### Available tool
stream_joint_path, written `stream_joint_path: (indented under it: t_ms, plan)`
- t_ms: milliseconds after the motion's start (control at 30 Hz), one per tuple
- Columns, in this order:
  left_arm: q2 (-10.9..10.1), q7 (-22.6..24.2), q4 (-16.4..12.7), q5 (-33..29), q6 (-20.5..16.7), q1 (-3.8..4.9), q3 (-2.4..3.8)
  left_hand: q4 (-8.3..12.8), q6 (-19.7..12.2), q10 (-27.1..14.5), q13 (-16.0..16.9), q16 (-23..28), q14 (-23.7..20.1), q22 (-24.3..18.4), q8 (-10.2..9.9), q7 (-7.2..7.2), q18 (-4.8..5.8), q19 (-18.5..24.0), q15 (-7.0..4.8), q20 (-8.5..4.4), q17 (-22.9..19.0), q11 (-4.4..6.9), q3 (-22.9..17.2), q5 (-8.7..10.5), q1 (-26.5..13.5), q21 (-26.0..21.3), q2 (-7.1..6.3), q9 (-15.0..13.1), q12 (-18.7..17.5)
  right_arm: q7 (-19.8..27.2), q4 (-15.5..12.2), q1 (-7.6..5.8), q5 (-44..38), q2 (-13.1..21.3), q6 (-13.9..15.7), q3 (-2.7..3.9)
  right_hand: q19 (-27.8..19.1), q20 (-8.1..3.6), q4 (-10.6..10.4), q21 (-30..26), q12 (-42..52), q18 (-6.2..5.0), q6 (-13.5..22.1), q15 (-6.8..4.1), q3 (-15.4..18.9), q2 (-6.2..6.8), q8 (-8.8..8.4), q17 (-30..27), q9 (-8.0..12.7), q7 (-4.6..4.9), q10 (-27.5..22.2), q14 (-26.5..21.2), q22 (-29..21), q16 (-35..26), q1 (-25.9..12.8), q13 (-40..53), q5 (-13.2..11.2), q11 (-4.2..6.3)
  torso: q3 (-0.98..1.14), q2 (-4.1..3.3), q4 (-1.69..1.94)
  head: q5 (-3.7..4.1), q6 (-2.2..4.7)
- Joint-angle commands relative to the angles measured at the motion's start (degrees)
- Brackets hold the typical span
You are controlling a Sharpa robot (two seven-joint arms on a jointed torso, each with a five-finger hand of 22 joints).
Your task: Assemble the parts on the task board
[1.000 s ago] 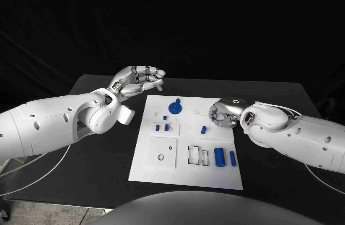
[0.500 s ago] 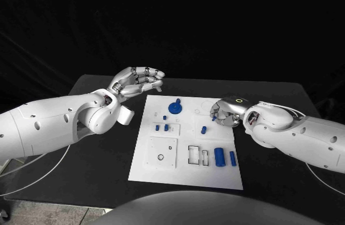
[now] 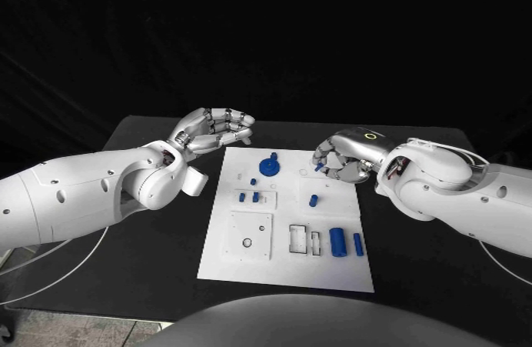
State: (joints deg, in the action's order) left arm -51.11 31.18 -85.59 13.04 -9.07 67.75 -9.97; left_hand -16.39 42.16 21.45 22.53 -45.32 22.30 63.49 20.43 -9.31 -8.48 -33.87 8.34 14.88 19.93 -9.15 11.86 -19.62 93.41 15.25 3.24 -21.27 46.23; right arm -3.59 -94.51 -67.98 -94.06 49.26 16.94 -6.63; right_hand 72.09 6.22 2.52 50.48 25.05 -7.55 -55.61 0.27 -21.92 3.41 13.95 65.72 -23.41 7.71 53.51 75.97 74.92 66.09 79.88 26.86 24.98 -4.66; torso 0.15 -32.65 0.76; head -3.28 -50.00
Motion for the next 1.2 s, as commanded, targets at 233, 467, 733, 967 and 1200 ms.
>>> stream_joint_path:
  t_ms: [233,467,733,967,1200]
  plan:
    - [0.67,1.13,0.53,-1.78,0.1,-0.54,-0.66,0.0,-3.33,-3.76,-7.03,6.1,-5.8,-5.92,-0.38,-0.55,-0.1,6.09,0.61,0.93,-6.84,-0.34,2.01,-0.73,-0.63,-8.5,1.59,3.48,-3.46,-1.48,-1.94,3.5,-3.3,-4.95,-4.16,-0.04,1.0,-0.01,0.5,1.47,-0.55,0.26,-0.28,0.08,-0.02,0.12,-0.71,0.68,0.34,0.4,0.73,1.02,5.51,1.12,0.73,-0.54,0.14,0.0,-0.15,0.88,0.15,-0.46,0.0]
    - [0.77,2.36,0.51,-2.99,0.02,-0.63,-1.22,-0.17,-6.58,-8.84,-14.42,17.22,-12.68,-12.22,-4.79,-0.02,-0.13,12.72,0.7,1.23,-14.45,0.9,3.89,0.24,-4.48,-11.87,2.1,8.36,-9.03,-1.61,0.33,6.07,-5.12,-9.65,-4.84,-0.03,1.0,-0.01,0.59,1.42,-0.63,0.24,-0.35,0.08,-0.04,0.2,-0.86,0.6,0.45,0.44,0.84,1.03,5.49,1.13,0.78,-0.69,0.15,-0.02,-0.22,1.42,0.54,-1.15,0.0]
    - [0.67,4.49,0.32,-4.12,-1.02,-0.71,-1.42,-0.58,-14.82,-18.1,-20.07,36.78,-20.94,-39.65,-13.24,5.29,1.42,29.36,-0.35,1.38,-18.62,6.84,-0.49,3.5,-13.02,-13.21,-1.8,15.09,-23.96,-1.78,1.38,7.56,-5.66,-12.68,-6.02,-0.02,1.09,0.0,0.67,1.54,-0.75,0.25,-0.27,0.11,-0.05,0.32,-1.23,0.71,0.68,0.54,1.02,1.16,5.5,1.37,0.77,-0.93,0.16,-0.07,-0.37,1.77,0.89,-1.53,0.0]
    - [0.89,5.09,0.42,-4.66,-1.37,-0.76,-1.45,-0.53,-16.69,-19.33,-20.29,39.8,-21.71,-51.64,-15.79,6.51,1.95,32.49,-0.55,1.99,-18.99,7.68,-3.56,3.3,-15.15,-14.15,-2.21,17.18,-25.98,-2.31,2.74,8.46,-7.22,-14.87,-8.03,-0.02,1.06,0.01,0.85,1.47,-0.88,0.23,-0.24,0.13,-0.15,0.38,-1.55,0.54,0.89,0.61,1.11,1.09,5.47,1.32,0.91,-1.15,0.17,-0.12,-0.39,1.83,0.85,-1.56,0.0]
    - [1.12,4.55,0.4,-4.86,-0.44,-0.8,-1.47,-0.35,-15.52,-19.0,-20.15,38.55,-21.05,-51.15,-16.33,4.86,2.67,32.01,1.18,2.12,-18.76,5.69,-3.39,2.07,-13.96,-13.98,-0.22,17.75,-24.54,-2.78,3.46,8.82,-10.45,-16.22,-10.08,-0.02,0.86,0.05,1.17,1.2,-1.15,0.17,-0.13,0.2,-0.25,0.64,-2.1,0.07,1.23,0.7,1.22,0.78,5.38,0.99,1.09,-1.53,0.17,-0.21,-0.37,1.83,0.9,-1.66,0.0]
